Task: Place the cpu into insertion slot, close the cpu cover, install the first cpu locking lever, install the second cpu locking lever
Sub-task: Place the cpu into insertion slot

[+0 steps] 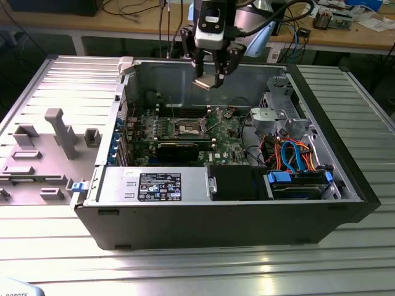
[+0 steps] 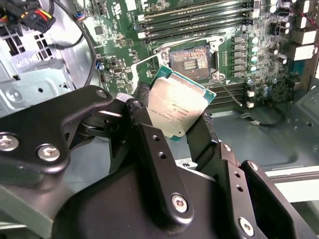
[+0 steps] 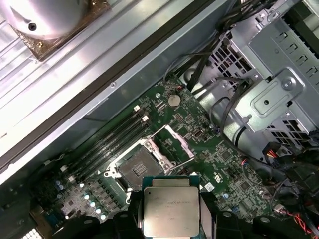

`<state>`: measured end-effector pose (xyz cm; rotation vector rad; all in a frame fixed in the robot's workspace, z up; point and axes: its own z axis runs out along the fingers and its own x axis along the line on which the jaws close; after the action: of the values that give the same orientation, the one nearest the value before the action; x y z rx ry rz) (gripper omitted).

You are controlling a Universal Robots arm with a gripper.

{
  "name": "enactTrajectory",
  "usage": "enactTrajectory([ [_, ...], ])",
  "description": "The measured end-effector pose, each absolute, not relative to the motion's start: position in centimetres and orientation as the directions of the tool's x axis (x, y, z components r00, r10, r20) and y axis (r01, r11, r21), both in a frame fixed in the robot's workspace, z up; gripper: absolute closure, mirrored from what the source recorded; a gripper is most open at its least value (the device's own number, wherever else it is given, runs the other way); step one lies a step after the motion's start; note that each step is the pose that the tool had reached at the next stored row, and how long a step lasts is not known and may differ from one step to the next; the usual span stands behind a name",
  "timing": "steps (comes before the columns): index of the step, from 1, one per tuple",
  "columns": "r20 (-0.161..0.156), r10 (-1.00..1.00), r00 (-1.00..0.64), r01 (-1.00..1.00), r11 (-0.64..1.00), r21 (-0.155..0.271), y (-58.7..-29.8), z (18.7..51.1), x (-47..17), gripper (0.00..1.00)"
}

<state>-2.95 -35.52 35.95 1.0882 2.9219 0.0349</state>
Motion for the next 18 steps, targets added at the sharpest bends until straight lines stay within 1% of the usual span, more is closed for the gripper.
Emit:
enactTrajectory([
  [11,-0.015,0.755,-0.655,0.755,0.655,0.028,-35.52,35.65,-2.95,0.46],
  [18,-0.016,0.768,-0.641,0.767,0.641,0.028,-35.52,35.64,-2.95,0.46],
])
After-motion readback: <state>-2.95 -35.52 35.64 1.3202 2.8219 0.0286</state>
